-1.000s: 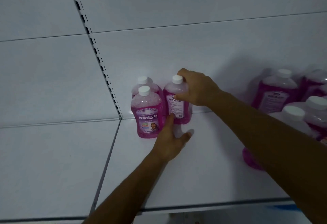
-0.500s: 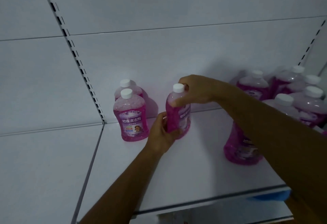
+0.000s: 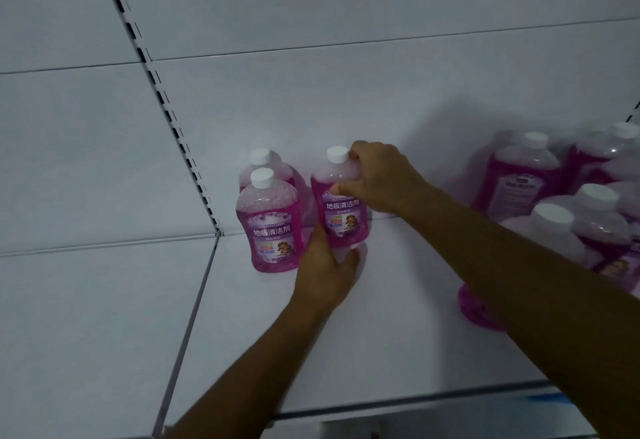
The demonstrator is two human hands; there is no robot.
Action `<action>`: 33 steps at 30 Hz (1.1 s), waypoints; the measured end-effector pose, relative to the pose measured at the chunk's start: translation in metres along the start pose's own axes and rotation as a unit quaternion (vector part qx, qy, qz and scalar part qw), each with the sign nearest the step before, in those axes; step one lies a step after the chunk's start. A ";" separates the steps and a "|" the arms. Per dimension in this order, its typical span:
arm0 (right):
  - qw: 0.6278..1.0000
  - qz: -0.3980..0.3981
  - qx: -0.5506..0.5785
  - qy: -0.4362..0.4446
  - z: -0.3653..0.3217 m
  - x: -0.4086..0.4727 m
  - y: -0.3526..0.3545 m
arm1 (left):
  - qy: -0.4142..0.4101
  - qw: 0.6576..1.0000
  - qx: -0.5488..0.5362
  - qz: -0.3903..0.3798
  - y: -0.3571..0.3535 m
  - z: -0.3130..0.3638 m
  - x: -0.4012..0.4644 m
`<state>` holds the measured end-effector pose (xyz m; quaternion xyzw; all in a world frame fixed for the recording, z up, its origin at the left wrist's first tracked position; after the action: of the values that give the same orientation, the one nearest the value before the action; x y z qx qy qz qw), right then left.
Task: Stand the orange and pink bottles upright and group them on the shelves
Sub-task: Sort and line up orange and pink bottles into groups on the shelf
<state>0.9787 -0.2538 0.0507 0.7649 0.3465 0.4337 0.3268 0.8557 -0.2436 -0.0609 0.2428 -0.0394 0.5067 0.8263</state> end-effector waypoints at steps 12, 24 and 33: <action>0.997 0.021 -0.073 0.001 -0.012 0.012 -0.017 | 0.097 0.994 -0.050 -0.001 0.005 -0.018 0.009; 0.998 0.019 -0.040 -0.052 -0.010 -0.004 -0.009 | 0.093 0.993 0.031 -0.063 0.007 0.000 -0.018; 0.995 0.079 -0.066 0.018 -0.031 -0.062 0.045 | 0.064 0.993 0.022 -0.092 -0.004 0.031 -0.050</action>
<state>0.9381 -0.3226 0.0725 0.7589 0.2615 0.4936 0.3348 0.8413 -0.2995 -0.0504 0.2307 0.0477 0.4440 0.8645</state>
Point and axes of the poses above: each hand's wrist, its own x-axis towards the middle knuckle, its own y-axis out of the back of the hand, z = x × y, the point moved 7 cm from there along x, towards the middle knuckle, and after that the axes turned 6 degrees about z, right-handed, at the moved point
